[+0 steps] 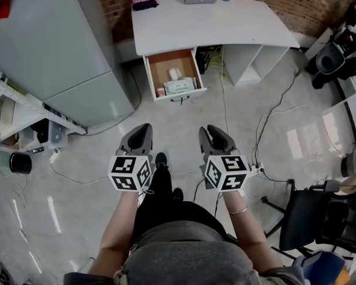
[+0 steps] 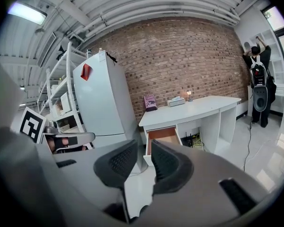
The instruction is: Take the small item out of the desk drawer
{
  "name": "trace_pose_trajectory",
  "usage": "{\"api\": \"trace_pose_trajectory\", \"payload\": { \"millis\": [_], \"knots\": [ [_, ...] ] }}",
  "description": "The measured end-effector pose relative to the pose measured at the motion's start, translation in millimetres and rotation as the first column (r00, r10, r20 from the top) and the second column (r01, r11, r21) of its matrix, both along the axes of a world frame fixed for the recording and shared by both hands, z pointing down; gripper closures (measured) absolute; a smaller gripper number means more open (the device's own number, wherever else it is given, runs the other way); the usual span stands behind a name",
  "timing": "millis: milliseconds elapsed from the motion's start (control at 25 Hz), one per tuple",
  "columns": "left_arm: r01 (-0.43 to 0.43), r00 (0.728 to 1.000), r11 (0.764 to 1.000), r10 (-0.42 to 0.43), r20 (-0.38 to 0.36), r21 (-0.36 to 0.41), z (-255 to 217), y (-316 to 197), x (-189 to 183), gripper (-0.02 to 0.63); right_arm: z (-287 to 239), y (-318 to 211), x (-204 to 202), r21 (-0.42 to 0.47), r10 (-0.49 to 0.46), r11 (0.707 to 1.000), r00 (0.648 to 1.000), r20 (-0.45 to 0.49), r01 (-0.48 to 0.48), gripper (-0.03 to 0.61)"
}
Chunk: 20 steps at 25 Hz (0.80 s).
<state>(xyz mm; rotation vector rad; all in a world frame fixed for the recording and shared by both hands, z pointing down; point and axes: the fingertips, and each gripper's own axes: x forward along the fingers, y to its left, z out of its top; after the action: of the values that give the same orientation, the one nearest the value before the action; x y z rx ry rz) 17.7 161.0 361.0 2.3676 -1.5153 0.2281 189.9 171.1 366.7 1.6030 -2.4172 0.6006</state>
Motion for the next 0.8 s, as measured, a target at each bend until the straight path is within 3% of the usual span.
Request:
{"api": "trace_pose_trajectory", "payload": {
  "millis": [320, 800],
  "knots": [
    [-0.014, 1.000, 1.000, 0.014, -0.009, -0.026, 11, -55, -14, 0.592, 17, -55, -18, -0.073, -0.009, 0.997, 1.000, -0.003, 0.008, 0.443],
    [-0.024, 0.999, 0.997, 0.021, -0.044, -0.074, 30, -148, -48, 0.592, 30, -154, -47, -0.123, 0.011, 0.992, 1.000, -0.026, -0.014, 0.425]
  ]
}}
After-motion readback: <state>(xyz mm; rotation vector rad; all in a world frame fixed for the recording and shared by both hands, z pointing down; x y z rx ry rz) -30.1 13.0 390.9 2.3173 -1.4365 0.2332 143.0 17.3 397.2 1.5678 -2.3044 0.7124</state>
